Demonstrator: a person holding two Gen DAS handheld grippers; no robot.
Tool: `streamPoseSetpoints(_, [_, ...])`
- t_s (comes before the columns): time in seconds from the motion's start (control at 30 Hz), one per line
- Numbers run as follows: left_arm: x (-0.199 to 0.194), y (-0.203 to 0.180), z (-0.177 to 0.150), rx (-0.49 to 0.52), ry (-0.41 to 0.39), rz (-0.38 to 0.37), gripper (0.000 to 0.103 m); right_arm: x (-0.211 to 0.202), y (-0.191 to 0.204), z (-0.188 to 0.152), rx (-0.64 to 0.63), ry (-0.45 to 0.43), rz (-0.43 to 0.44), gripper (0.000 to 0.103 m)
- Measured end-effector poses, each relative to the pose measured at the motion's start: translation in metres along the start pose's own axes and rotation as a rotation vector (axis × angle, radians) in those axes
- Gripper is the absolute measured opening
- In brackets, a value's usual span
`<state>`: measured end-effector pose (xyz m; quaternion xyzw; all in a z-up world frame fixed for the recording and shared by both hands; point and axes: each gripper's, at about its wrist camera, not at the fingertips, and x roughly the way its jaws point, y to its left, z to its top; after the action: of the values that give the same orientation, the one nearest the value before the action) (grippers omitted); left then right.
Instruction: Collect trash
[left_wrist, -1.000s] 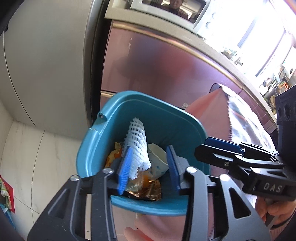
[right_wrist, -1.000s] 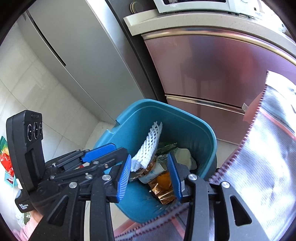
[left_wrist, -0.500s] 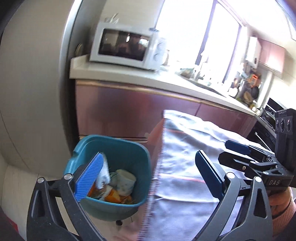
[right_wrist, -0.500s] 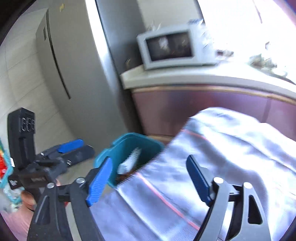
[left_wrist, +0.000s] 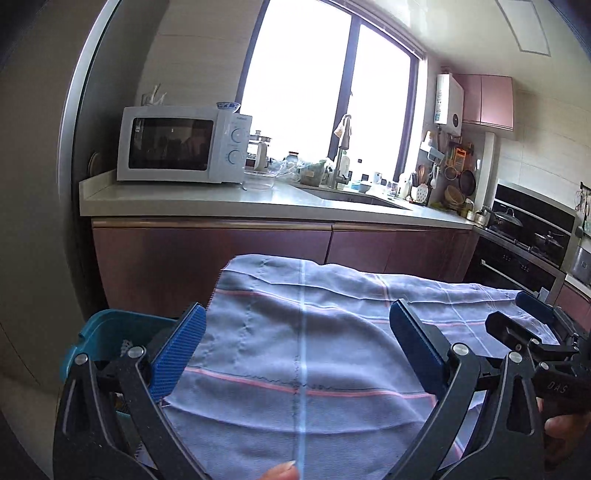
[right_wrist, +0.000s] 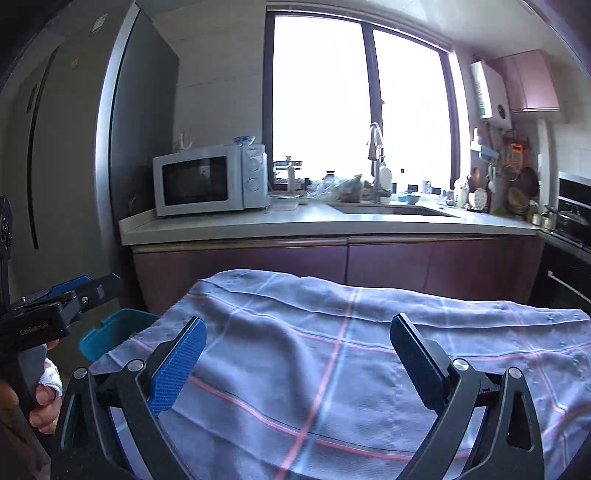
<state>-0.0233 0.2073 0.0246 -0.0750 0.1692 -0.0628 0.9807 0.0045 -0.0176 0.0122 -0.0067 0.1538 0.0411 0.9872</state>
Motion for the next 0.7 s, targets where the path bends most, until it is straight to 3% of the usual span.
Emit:
streamPoseSetpoints(0.37, [-0.004,-0.065,-0.012,0.082,-0.05,-0.002,0.097,-0.033,-0.046,-0.015,0.072,-0.056,-0.102,0.096])
streamPoseSetpoints(0.7, [-0.012,-0.088,-0.013,0.125,-0.093,0.013,0.097,-0.043,-0.061,-0.023,0.075,-0.069,-0.142,0.096])
